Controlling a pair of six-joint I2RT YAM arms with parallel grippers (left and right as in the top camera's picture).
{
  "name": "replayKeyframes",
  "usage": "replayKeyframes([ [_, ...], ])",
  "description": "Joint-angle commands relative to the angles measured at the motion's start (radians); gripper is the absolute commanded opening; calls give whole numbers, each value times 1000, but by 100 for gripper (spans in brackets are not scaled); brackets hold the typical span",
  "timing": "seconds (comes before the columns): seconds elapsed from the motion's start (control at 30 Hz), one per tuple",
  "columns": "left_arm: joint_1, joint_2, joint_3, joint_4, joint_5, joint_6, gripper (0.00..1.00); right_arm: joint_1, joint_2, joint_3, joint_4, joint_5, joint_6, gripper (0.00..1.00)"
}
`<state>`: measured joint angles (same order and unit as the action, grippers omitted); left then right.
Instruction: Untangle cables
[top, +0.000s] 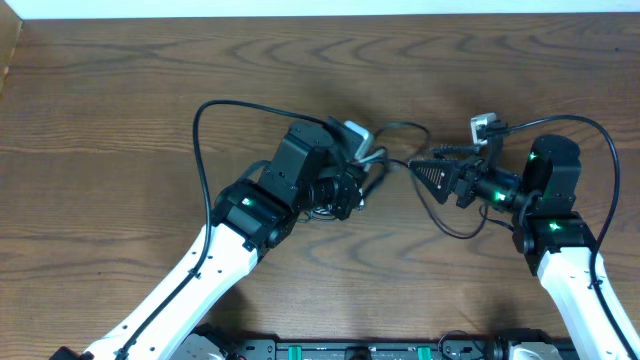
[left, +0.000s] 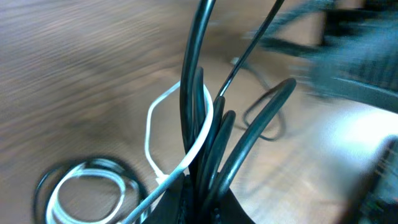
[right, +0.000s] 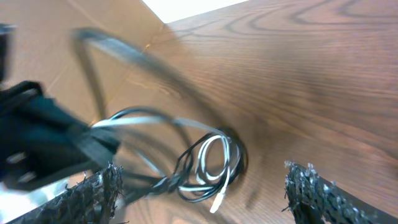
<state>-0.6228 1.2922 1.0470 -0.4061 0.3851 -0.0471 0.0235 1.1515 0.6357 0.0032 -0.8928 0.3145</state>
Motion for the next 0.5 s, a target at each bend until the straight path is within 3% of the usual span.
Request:
replayKeyframes([
  [0.0,2,-24,15,15,219,110,8,-3,-2,10,-19,72,22,84],
  [0.17,2,-24,15,16,285,145,8,-3,-1,10,-98,209,22,85],
  [0.47,3,-25,15,15,256,156,7,-5,-1,10,-349,679,68,85],
])
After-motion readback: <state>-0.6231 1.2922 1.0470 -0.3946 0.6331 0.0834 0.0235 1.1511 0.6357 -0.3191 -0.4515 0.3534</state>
